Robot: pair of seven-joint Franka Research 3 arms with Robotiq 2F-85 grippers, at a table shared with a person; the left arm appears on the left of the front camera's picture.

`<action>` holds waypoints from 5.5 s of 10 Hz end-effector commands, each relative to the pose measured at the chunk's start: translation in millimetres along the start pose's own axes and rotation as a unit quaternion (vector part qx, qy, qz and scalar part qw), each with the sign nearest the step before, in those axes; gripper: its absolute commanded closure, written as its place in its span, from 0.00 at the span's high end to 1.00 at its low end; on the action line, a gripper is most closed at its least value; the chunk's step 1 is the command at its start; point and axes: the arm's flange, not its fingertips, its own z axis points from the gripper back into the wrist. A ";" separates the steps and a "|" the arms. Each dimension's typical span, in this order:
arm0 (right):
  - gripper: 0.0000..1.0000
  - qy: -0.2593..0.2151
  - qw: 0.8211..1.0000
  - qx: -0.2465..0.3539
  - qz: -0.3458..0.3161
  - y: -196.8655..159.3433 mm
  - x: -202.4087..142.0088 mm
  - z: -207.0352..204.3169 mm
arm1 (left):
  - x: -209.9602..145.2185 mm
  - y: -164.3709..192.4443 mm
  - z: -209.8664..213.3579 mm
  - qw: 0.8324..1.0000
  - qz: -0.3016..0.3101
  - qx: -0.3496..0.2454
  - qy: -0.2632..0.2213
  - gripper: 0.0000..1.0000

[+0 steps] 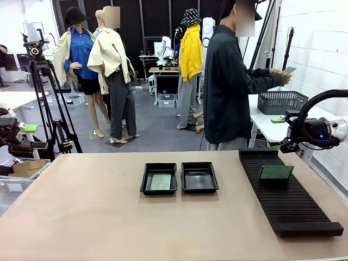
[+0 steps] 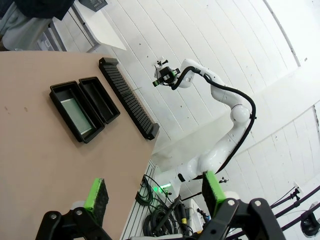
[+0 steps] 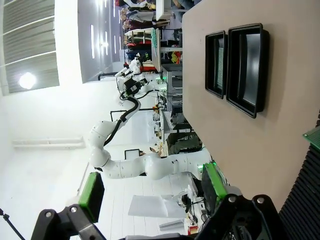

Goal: Inspect and transfer BCBs to ESD trays.
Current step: Pick up the ESD tray and place it on the left side of the table.

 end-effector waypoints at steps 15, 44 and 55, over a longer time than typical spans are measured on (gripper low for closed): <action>1.00 -0.006 1.000 -0.005 -0.003 0.4 -2.8 -1.5 | 111.8 -27.2 -283.1 0.931 0.154 0.256 0.209 1.00; 1.00 -0.006 1.000 -0.005 -0.003 0.4 -2.8 -1.5 | 49.4 99.2 -430.6 0.808 0.095 0.547 0.195 0.71; 1.00 -0.006 1.000 -0.005 -0.003 0.4 -2.8 -1.5 | 51.5 102.1 -422.6 0.813 0.112 0.539 0.191 0.00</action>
